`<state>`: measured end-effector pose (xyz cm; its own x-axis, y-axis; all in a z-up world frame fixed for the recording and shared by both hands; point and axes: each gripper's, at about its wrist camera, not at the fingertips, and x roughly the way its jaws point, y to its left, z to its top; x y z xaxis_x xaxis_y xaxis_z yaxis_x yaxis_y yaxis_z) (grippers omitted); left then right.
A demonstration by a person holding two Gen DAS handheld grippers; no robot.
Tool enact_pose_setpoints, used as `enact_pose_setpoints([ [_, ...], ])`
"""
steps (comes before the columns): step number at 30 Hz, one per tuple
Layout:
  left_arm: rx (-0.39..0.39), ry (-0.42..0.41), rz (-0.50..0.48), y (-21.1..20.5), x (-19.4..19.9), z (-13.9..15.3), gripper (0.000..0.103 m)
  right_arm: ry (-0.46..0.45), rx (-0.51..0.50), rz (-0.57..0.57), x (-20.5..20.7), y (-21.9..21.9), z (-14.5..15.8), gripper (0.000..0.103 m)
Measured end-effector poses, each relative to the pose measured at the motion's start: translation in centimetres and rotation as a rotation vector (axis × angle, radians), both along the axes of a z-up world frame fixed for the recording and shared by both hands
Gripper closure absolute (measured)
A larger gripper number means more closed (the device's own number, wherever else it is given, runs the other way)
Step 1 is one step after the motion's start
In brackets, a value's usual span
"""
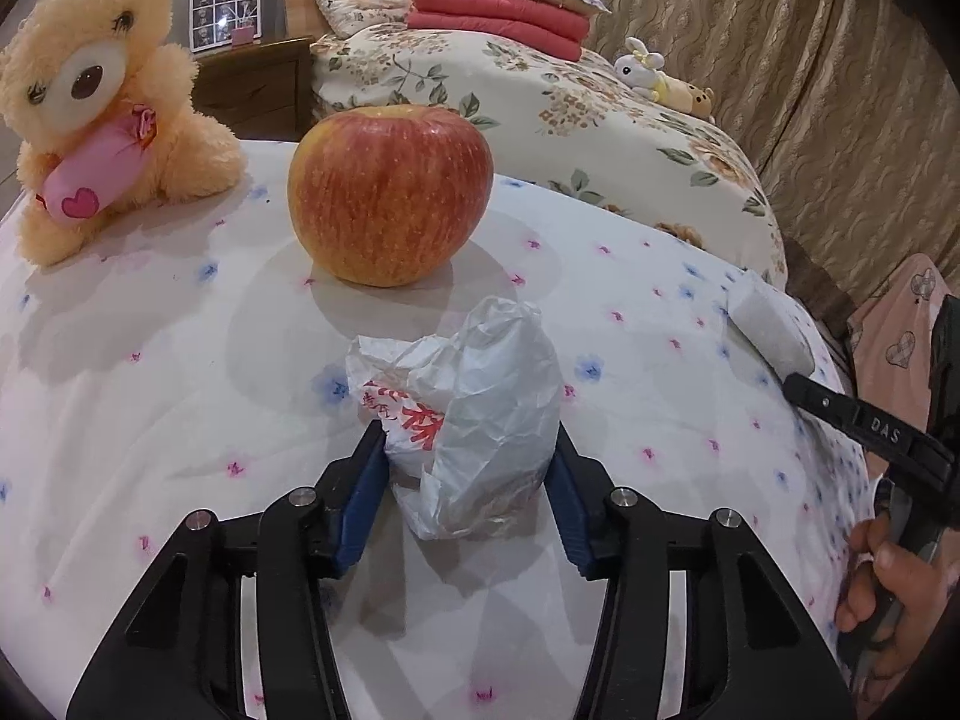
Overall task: Collect trash
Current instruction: 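Grasp the white plastic bag with the left tool while the right grasps the foam block, then carry the white plastic bag and white foam block over the bin with both tools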
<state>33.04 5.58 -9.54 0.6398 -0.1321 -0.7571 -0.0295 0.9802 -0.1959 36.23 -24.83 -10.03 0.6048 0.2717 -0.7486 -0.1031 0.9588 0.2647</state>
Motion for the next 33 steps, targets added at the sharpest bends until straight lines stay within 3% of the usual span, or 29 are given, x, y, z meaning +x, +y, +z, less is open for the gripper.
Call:
enact_pose_setpoints([
  [11,-0.050,-0.002,-0.118,-3.3,-5.3,0.4,0.054,0.008,0.034,0.110,-7.3,1.3,0.5,0.096],
  [14,-0.070,0.000,-0.149,-4.4,-6.9,0.5,0.054,0.033,0.059,0.134,-9.3,1.2,0.5,0.089],
  [18,-0.084,0.007,-0.173,-5.2,-8.7,0.5,0.054,-0.035,-0.036,0.190,-11.0,1.7,1.4,0.032],
  [19,-0.088,0.009,-0.175,-5.3,-9.0,0.4,0.054,-0.054,-0.056,0.204,-11.0,1.8,1.7,0.028],
  [27,-0.096,0.009,-0.171,-5.1,-9.7,0.0,0.054,-0.024,-0.163,0.322,-5.7,2.1,0.5,0.024],
  [33,-0.091,0.008,-0.175,-5.2,-9.6,-0.1,0.054,-0.017,-0.140,0.395,-4.1,2.8,0.0,0.024],
])
